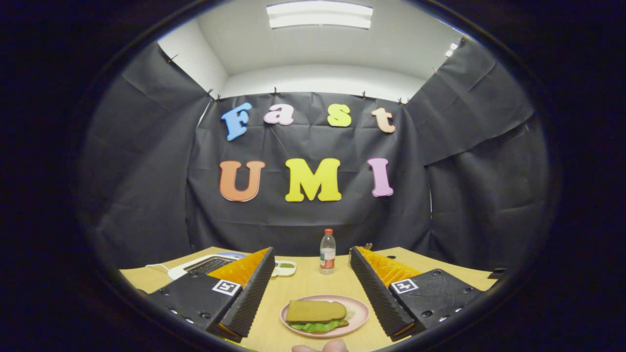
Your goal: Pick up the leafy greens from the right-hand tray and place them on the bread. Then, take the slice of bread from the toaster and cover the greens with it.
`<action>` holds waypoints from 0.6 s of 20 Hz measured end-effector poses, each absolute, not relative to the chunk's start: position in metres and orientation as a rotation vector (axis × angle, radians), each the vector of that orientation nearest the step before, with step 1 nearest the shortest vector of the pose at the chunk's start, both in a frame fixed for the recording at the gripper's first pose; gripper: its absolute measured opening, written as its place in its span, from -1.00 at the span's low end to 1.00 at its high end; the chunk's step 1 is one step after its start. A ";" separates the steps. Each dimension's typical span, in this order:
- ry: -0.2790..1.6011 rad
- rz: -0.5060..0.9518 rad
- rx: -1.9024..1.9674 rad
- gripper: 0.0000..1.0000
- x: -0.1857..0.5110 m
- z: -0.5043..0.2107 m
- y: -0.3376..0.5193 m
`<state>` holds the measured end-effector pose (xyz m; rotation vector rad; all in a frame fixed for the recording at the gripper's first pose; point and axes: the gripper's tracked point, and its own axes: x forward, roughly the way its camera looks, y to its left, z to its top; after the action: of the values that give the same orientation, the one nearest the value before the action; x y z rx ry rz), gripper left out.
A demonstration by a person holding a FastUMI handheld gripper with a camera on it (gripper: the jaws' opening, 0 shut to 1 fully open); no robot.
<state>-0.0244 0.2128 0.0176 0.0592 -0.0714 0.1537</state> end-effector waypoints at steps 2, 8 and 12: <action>-0.088 0.168 0.055 0.91 -0.030 0.018 0.221; -0.115 0.223 0.047 0.89 -0.035 0.017 0.237; -0.107 0.197 0.088 0.86 -0.029 0.016 0.227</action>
<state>-0.0295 0.2273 0.0157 0.0882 -0.1072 0.1966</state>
